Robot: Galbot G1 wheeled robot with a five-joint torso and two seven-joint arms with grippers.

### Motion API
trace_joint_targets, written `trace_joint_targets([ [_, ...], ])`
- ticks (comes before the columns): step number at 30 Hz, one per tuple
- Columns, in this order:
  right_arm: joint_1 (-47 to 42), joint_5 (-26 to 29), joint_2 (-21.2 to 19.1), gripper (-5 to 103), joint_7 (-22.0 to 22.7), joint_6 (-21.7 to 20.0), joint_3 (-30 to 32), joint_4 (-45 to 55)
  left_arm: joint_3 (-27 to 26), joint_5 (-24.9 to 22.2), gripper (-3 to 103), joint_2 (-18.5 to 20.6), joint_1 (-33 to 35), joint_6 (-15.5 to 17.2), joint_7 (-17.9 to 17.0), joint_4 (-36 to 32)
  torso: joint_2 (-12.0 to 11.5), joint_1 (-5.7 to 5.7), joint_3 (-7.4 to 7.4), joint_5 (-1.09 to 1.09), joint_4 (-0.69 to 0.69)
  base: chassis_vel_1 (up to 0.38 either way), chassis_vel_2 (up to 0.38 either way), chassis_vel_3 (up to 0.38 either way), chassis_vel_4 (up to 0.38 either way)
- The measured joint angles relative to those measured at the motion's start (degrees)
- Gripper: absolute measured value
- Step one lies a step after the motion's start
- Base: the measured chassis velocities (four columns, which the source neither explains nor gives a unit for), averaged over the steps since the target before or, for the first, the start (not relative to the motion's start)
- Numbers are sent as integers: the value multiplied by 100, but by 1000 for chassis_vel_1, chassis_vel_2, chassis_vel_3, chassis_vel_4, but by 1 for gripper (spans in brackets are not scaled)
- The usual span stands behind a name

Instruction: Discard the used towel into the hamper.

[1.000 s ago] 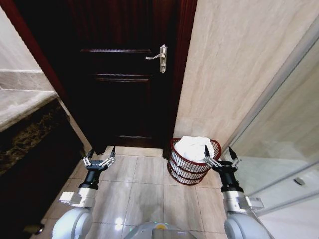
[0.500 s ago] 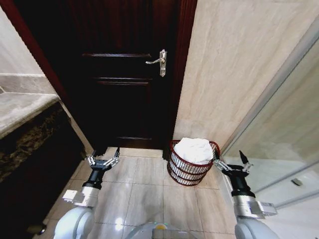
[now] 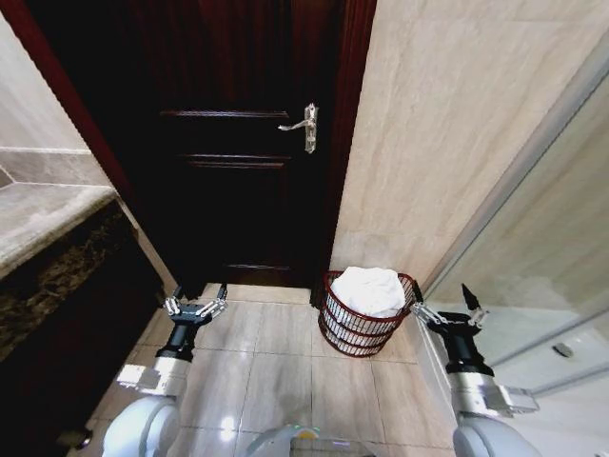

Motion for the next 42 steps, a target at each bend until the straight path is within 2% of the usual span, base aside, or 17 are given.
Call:
trace_joint_targets([
  [11,39,163,-128,100,39,-82,208,38,-37,-114,100,-24,-170,116,-59,69,238,99,140,0,0,0,0,0,0],
  [18,70,145,-123,100,32,-93,127,27,-37,-15,100,-49,-164,138,-52,72,371,156,213,0,0,0,0,0,0],
  [26,139,138,-160,100,36,-144,122,19,-59,-166,100,-51,-202,146,-107,120,547,224,322,0,0,0,0,0,0],
  [42,99,145,-173,100,36,-135,134,10,-87,-137,100,-78,-219,144,-114,91,875,371,502,0,0,0,0,0,0],
])
